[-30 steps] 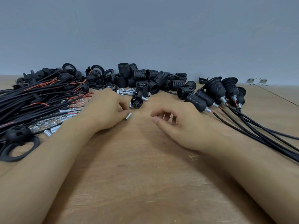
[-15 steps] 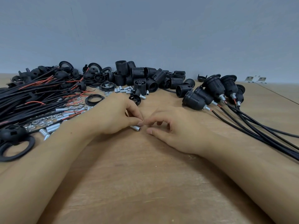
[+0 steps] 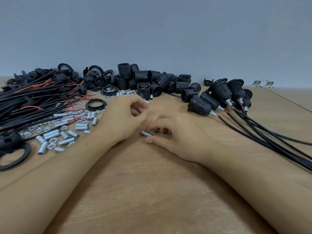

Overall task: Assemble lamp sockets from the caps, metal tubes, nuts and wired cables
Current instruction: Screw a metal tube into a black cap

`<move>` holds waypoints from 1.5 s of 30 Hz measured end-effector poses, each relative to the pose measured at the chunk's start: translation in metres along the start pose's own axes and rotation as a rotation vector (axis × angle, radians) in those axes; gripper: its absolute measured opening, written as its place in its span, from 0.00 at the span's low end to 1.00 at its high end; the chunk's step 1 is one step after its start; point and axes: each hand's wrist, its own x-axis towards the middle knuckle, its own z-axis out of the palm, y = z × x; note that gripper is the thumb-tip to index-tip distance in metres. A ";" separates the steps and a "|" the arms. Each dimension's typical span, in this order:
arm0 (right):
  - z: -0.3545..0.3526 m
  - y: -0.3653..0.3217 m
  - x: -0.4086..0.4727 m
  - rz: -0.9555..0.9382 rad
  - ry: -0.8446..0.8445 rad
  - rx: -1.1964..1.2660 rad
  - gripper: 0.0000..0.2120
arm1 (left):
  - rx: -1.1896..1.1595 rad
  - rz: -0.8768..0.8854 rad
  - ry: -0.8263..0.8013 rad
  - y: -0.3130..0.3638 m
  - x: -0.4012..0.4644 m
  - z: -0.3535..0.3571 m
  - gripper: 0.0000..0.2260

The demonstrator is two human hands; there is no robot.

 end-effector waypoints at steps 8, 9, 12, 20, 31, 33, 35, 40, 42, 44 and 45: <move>-0.012 0.016 0.001 0.205 0.154 -0.004 0.04 | 0.327 0.111 -0.274 -0.002 -0.001 -0.021 0.03; -0.013 0.018 0.000 0.237 0.180 0.029 0.04 | 0.341 0.116 -0.288 -0.002 -0.001 -0.022 0.03; -0.013 0.021 0.001 0.284 0.230 0.138 0.02 | 0.347 0.109 -0.251 -0.004 0.000 -0.021 0.04; -0.015 0.014 0.001 0.161 0.369 0.374 0.12 | -0.507 -0.133 -0.063 0.015 -0.005 -0.007 0.06; -0.013 0.015 0.001 0.039 0.407 0.303 0.10 | -1.185 -0.522 -0.211 0.019 -0.005 0.003 0.13; -0.013 0.015 0.001 -0.013 0.415 0.271 0.09 | -1.212 -0.540 -0.217 0.020 -0.005 0.002 0.15; -0.015 0.015 0.001 -0.078 0.419 0.228 0.08 | -1.240 -0.553 -0.244 0.021 -0.006 0.002 0.18; -0.018 0.017 0.002 -0.203 0.434 0.082 0.03 | -1.316 -0.589 -0.299 0.020 -0.006 0.001 0.15; -0.019 0.015 0.001 -0.134 0.403 0.150 0.04 | -1.332 -0.576 -0.301 0.019 -0.005 0.000 0.10; -0.020 0.015 -0.001 -0.019 0.363 0.289 0.06 | -1.328 -0.552 -0.293 0.020 -0.005 -0.001 0.06; -0.021 0.015 -0.002 0.007 0.353 0.319 0.07 | -1.306 -0.541 -0.290 0.020 -0.005 -0.001 0.06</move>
